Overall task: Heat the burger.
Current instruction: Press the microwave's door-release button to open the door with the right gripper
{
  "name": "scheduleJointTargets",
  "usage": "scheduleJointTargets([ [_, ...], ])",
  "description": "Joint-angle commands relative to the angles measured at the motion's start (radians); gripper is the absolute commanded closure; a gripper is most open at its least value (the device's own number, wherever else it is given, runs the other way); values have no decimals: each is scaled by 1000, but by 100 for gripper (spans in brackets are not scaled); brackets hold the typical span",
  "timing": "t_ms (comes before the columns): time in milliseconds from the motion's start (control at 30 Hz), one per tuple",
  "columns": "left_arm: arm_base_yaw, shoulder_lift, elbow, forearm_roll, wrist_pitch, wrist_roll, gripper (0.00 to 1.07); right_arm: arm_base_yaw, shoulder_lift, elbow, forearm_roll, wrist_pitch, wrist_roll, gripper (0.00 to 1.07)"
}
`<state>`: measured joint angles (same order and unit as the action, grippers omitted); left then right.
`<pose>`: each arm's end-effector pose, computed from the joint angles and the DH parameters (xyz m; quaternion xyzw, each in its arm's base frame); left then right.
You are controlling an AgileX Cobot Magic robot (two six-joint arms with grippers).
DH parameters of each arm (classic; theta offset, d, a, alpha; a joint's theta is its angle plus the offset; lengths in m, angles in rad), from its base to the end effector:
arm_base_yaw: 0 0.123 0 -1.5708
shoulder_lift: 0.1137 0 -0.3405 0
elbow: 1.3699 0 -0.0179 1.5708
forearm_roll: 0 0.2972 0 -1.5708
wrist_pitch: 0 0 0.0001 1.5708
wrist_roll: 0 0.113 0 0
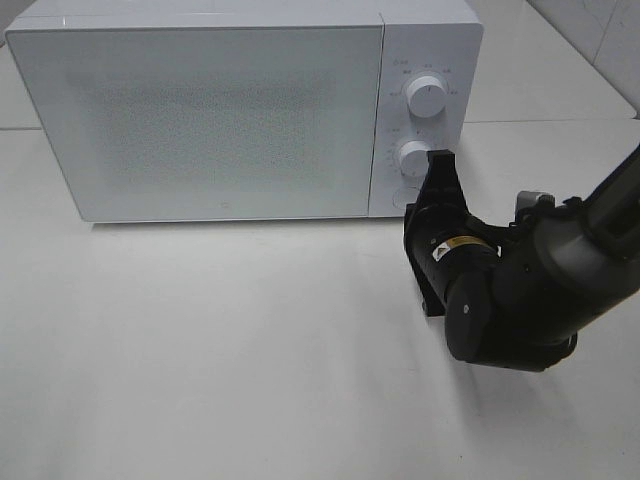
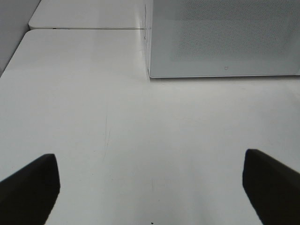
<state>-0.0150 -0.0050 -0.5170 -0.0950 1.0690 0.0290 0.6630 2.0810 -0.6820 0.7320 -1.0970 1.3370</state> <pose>-0.0042 -0.0093 0.2948 0.0212 0.8484 -0.0437 0.5271 0.3391 0.1796 0.0859 0.5490 0.5782 0.4142 0.4390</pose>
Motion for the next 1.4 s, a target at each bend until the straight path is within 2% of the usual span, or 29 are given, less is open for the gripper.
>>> scheduleJointTargets([
  [33, 4, -17, 0, -6, 0, 1, 9, -25, 13, -28, -12, 23, 3, 107],
  [433, 4, -17, 0, -6, 0, 1, 9, -70, 81, -144, -46, 74, 37, 107],
  [1067, 4, -17, 0, -6, 0, 1, 9, -93, 141, -238, -6, 97, 27, 107],
  [1400, 4, -17, 0, -6, 0, 1, 9, -96, 141, -276, 30, -8, 2, 107],
])
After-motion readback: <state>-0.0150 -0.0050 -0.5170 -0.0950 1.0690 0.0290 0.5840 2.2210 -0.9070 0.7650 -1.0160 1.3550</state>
